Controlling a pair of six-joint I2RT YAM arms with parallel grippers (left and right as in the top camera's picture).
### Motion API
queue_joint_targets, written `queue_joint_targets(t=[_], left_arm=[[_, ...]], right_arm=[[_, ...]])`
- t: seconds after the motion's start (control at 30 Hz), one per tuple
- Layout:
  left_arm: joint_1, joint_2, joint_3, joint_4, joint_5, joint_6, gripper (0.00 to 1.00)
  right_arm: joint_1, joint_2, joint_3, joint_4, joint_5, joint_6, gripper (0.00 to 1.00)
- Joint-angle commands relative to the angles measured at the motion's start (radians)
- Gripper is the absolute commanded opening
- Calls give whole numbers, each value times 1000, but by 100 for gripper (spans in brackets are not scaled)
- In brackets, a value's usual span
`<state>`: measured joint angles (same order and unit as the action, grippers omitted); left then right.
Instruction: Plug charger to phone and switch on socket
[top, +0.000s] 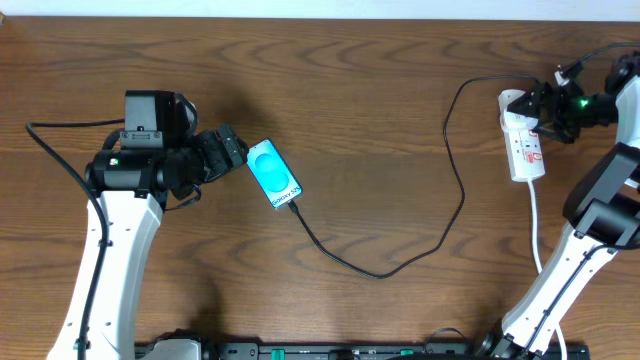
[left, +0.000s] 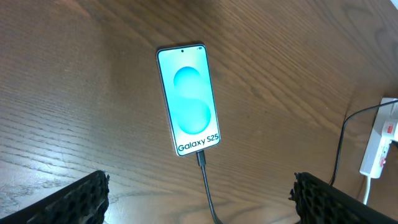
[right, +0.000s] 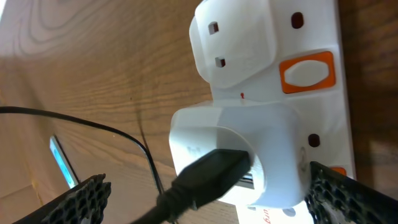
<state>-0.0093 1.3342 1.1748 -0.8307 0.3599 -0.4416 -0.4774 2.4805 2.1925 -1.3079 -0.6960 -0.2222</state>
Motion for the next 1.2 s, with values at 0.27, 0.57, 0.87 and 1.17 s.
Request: queue_joint_targets(t=[0.27, 0.57, 0.87, 1.17], left_arm=[[4, 5, 9, -7, -14, 2, 95], [4, 5, 9, -8, -14, 2, 95], [4, 5, 9, -11, -14, 2, 95], [4, 5, 9, -11, -14, 2, 95]], right_arm=[[29, 24, 3, -10, -12, 8, 97], [29, 24, -26, -7, 9, 3, 96], [30, 24, -63, 10, 8, 5, 97], [29, 24, -63, 22, 13, 10, 98]])
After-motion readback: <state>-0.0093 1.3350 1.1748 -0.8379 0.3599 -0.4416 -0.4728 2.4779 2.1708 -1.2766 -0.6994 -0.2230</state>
